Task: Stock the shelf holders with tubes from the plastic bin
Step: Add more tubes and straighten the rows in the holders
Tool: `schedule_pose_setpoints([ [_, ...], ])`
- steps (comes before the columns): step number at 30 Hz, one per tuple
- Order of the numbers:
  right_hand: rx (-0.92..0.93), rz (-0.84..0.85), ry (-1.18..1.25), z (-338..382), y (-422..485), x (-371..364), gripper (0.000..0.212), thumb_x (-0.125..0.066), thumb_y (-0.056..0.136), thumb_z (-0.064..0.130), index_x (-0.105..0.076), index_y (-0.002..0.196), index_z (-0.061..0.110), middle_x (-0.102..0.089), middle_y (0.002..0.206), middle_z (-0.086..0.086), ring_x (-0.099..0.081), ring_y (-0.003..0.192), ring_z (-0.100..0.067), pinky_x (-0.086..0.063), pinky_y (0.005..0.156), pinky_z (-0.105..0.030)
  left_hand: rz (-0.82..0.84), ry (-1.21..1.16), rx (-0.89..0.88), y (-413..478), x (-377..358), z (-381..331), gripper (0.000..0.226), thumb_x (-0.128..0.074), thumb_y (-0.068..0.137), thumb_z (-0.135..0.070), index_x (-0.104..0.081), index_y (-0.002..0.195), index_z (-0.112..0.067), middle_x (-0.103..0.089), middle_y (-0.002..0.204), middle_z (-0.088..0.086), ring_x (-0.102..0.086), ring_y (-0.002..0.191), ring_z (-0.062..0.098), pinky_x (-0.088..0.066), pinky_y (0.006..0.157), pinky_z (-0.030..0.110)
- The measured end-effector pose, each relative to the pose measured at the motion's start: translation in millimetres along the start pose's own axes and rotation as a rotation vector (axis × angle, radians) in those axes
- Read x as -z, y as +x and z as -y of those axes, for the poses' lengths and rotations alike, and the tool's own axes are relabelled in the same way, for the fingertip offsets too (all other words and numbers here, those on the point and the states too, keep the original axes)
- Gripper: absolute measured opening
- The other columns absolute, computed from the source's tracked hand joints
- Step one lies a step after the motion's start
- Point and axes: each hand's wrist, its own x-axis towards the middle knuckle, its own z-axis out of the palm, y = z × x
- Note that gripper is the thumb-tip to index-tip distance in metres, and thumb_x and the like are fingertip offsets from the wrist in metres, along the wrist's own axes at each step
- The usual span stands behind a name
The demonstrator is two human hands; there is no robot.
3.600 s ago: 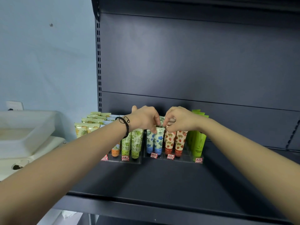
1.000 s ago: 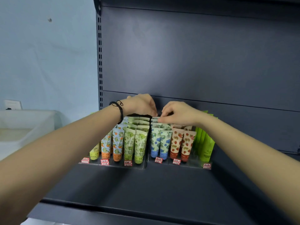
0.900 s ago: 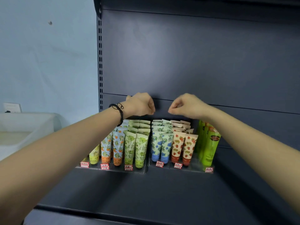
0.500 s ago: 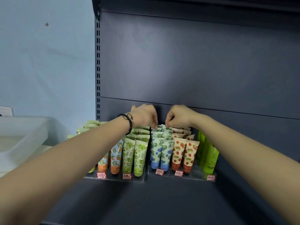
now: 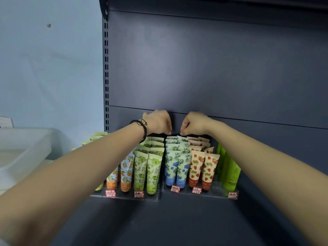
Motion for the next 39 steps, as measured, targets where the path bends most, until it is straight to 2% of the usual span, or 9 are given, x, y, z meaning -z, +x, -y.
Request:
schedule_pose_setpoints([
  [3,-0.037,0.040,-0.037,-0.1,2.6,-11.0,0.018,-0.076,0.078,0.025,-0.075,0.093,0.014,-0.073,0.100,0.001,-0.065,0.095,-0.018,-0.055,0.088,-0.036,0.068,0.025,0.000,3.9,-9.9,-2.7,0.023,-0.069,0.082,-0.033,-0.072,0.104,-0.028,-0.068,0.111,-0.009,-0.051,0.116,0.014,-0.025,0.102,0.043],
  [9,-0.069,0.043,-0.081,-2.1,5.0,-19.5,0.009,-0.070,0.083,0.018,-0.074,0.090,0.017,-0.072,0.102,-0.002,-0.065,0.094,-0.021,-0.055,0.087,-0.037,0.046,0.071,0.002,8.4,-18.8,-6.1,0.015,-0.066,0.084,-0.025,-0.072,0.098,-0.028,-0.067,0.110,-0.005,-0.052,0.112,0.017,-0.024,0.097,0.041],
  [15,-0.062,0.064,-0.068,-1.5,3.0,-16.4,0.010,-0.071,0.083,0.018,-0.074,0.093,0.016,-0.071,0.104,-0.002,-0.065,0.096,-0.020,-0.055,0.089,-0.039,0.042,0.081,0.014,10.8,-18.9,-4.3,0.016,-0.066,0.084,-0.026,-0.072,0.099,-0.027,-0.068,0.108,-0.005,-0.053,0.111,0.018,-0.025,0.091,0.039],
  [20,-0.030,0.088,-0.053,-3.1,-2.0,-4.4,0.019,-0.070,0.084,0.020,-0.073,0.103,0.016,-0.070,0.109,0.002,-0.063,0.100,-0.017,-0.050,0.082,-0.027,0.028,0.057,0.015,8.2,-15.0,-7.8,0.026,-0.066,0.083,-0.036,-0.069,0.108,-0.027,-0.066,0.112,-0.006,-0.051,0.115,0.018,-0.026,0.094,0.041],
  [23,-0.028,0.035,-0.062,-12.1,-12.4,12.6,0.019,-0.070,0.083,0.019,-0.074,0.100,0.013,-0.072,0.106,-0.001,-0.064,0.098,-0.018,-0.047,0.077,-0.026,-0.084,-0.074,-0.044,7.3,-11.3,-12.0,0.020,-0.069,0.082,-0.034,-0.069,0.100,-0.028,-0.068,0.104,-0.010,-0.055,0.111,0.015,-0.028,0.096,0.037],
  [27,-0.044,0.067,-0.178,-29.0,-31.7,24.0,0.020,-0.073,0.080,0.026,-0.075,0.095,0.013,-0.072,0.098,-0.001,-0.064,0.091,-0.019,-0.050,0.075,-0.030,-0.065,-0.139,-0.181,5.5,-11.6,-29.3,0.012,-0.071,0.081,-0.032,-0.072,0.092,-0.028,-0.062,0.084,-0.016,-0.057,0.104,0.013,-0.034,0.101,0.037],
  [29,-0.057,0.086,-0.221,-35.6,-37.5,23.6,0.020,-0.076,0.077,0.030,-0.075,0.091,0.014,-0.072,0.096,-0.001,-0.064,0.090,-0.020,-0.054,0.081,-0.036,-0.045,-0.117,-0.215,4.5,-15.1,-39.1,0.014,-0.070,0.081,-0.033,-0.072,0.094,-0.028,-0.062,0.086,-0.016,-0.056,0.105,0.013,-0.030,0.101,0.037],
  [33,-0.057,0.065,-0.270,-40.3,-41.2,17.2,0.021,-0.078,0.073,0.038,-0.073,0.082,0.020,-0.071,0.092,0.001,-0.063,0.088,-0.020,-0.055,0.082,-0.039,-0.013,-0.025,-0.221,3.9,-23.2,-51.3,0.022,-0.069,0.082,-0.037,-0.071,0.101,-0.028,-0.068,0.104,-0.012,-0.052,0.109,0.013,-0.024,0.099,0.040],
  [39,-0.031,0.028,-0.334,-40.2,-40.2,11.3,0.010,-0.076,0.077,0.032,-0.067,0.075,0.028,-0.071,0.096,0.003,-0.060,0.094,-0.020,-0.050,0.077,-0.032,-0.027,-0.004,-0.170,5.1,-31.0,-57.2,0.017,-0.070,0.081,-0.036,-0.074,0.095,-0.026,-0.070,0.102,-0.010,-0.054,0.107,0.015,-0.024,0.095,0.040],
])
